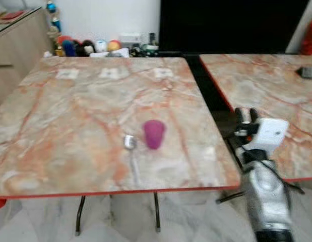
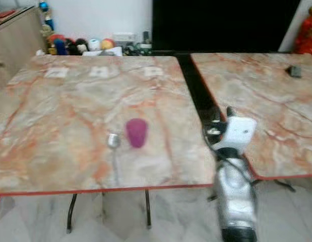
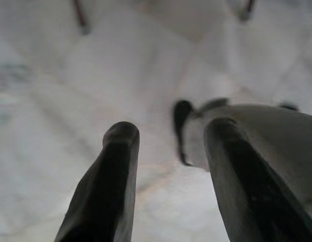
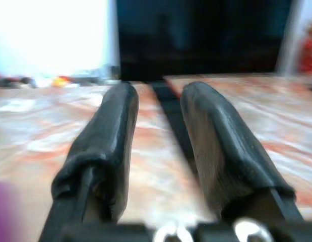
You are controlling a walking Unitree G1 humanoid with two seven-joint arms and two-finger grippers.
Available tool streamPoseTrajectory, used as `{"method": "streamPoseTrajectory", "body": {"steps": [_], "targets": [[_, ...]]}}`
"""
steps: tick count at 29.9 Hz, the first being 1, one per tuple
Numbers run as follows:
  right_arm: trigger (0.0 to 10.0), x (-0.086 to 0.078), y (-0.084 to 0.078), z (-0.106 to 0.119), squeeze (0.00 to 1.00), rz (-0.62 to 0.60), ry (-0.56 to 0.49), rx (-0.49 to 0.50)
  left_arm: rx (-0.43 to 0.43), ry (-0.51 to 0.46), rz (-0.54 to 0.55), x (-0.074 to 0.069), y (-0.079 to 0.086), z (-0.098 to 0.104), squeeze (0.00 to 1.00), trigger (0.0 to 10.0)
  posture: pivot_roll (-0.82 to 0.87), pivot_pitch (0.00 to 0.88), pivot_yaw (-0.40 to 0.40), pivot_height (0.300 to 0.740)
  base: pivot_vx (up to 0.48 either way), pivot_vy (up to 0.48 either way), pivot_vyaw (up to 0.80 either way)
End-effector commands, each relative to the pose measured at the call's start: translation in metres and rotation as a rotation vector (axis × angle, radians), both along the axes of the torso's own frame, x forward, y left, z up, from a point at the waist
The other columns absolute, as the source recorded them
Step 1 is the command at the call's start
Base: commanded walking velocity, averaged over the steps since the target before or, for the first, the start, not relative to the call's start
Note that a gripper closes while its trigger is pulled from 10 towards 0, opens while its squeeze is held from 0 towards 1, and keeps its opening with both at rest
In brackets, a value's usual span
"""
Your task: Setting the table
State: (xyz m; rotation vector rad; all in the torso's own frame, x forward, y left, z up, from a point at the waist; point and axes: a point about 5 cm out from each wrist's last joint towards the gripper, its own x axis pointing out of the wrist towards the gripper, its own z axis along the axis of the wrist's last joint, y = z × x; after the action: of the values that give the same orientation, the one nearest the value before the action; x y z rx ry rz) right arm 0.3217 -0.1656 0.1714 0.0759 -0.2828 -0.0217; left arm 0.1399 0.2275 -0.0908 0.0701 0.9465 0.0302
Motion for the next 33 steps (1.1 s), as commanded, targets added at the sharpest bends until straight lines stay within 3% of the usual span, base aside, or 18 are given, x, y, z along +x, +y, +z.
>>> {"method": "streamPoseTrajectory", "body": {"steps": [1, 8, 21, 33], "targets": [[10.0, -0.001, -0.012, 0.003, 0.0, -0.035, -0.008, -0.003, -0.019, 0.029, 0.004, -0.008, -0.005, -0.004, 0.0, 10.0, -0.03, 0.085, -0.023, 0.74, 0.0, 0.48, 0.0], [10.0, -0.001, -0.012, 0.002, 0.0, -0.035, -0.004, -0.003, -0.019, 0.024, 0.004, -0.007, -0.004, -0.004, 0.0, 10.0, -0.03, 0.087, -0.024, 0.74, 0.0, 0.445, 0.0], [10.0, -0.001, -0.013, -0.006, 0.0, -0.034, 0.034, -0.009, -0.027, 0.016, 0.003, -0.008, -0.007, -0.004, 0.0, 10.0, -0.03, 0.096, -0.028, 0.74, 0.0, 0.0, 0.0], [10.0, -0.001, -0.004, -0.046, 0.0, 0.095, 0.261, -0.061, -0.032, 0.024, -0.007, -0.008, -0.018, -0.007, 0.0, 10.0, -0.03, 0.098, -0.026, 0.74, 0.0, 0.0, 0.0]]}}
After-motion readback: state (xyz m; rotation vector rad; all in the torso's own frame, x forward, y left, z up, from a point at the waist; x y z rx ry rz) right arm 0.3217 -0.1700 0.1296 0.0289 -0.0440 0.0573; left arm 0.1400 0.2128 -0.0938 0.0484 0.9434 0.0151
